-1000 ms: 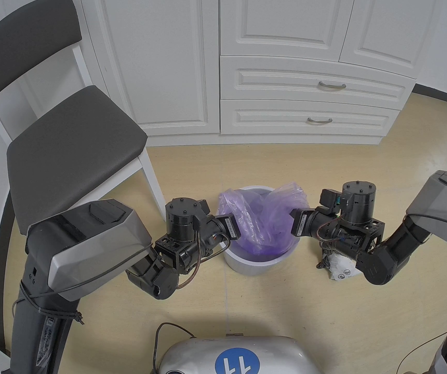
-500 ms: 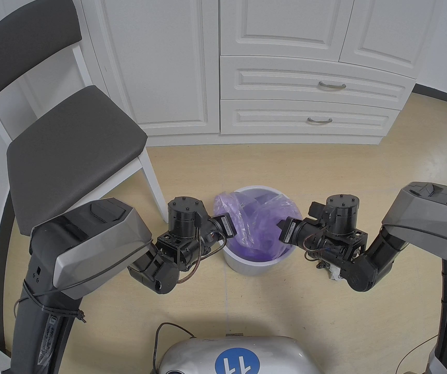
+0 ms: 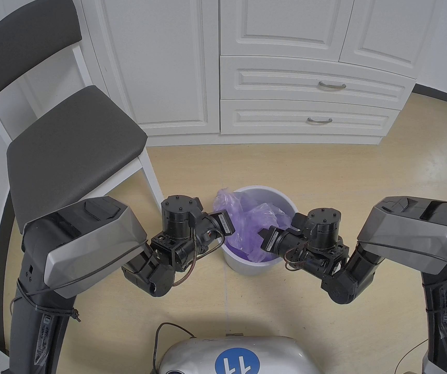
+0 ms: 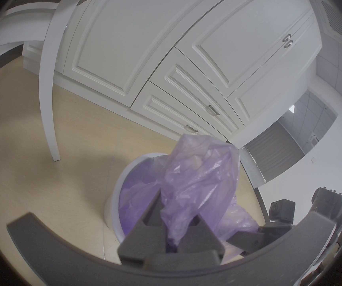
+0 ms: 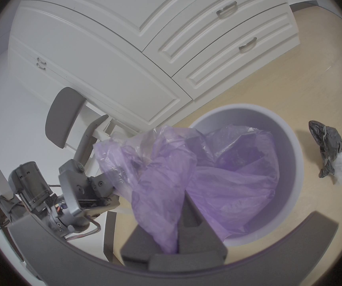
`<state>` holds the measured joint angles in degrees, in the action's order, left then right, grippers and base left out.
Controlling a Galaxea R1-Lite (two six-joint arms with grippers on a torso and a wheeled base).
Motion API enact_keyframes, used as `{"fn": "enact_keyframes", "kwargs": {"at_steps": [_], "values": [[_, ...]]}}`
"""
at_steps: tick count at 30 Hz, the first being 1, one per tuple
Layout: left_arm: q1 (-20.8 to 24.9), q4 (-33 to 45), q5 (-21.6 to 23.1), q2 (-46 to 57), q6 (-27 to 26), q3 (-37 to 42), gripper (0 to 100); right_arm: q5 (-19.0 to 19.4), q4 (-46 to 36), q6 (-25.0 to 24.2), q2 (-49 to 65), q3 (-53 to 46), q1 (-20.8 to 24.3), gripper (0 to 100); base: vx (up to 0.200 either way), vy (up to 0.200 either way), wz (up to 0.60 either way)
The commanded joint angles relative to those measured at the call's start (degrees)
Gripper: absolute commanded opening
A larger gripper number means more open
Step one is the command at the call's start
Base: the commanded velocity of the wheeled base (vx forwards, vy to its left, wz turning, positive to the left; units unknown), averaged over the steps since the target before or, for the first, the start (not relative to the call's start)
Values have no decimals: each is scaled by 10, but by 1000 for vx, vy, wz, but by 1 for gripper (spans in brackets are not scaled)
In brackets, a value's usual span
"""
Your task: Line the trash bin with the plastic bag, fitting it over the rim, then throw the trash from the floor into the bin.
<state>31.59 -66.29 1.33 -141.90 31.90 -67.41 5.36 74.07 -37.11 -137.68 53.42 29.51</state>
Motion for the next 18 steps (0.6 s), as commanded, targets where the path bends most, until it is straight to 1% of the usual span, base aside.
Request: {"fn": "enact_keyframes", "kwargs": {"at_steps": [1, 7, 18], "values": [[1, -1, 0, -6, 0, -3, 0, 1, 0, 0, -22, 12, -14, 0, 0, 0, 0], [5, -1, -1, -13, 0, -4, 0, 1, -2, -1, -34, 22, -36, 0, 0, 0, 0], [20, -1, -2, -28, 0, -7, 0, 1, -2, -3, -51, 34, -46, 0, 0, 0, 0]]}}
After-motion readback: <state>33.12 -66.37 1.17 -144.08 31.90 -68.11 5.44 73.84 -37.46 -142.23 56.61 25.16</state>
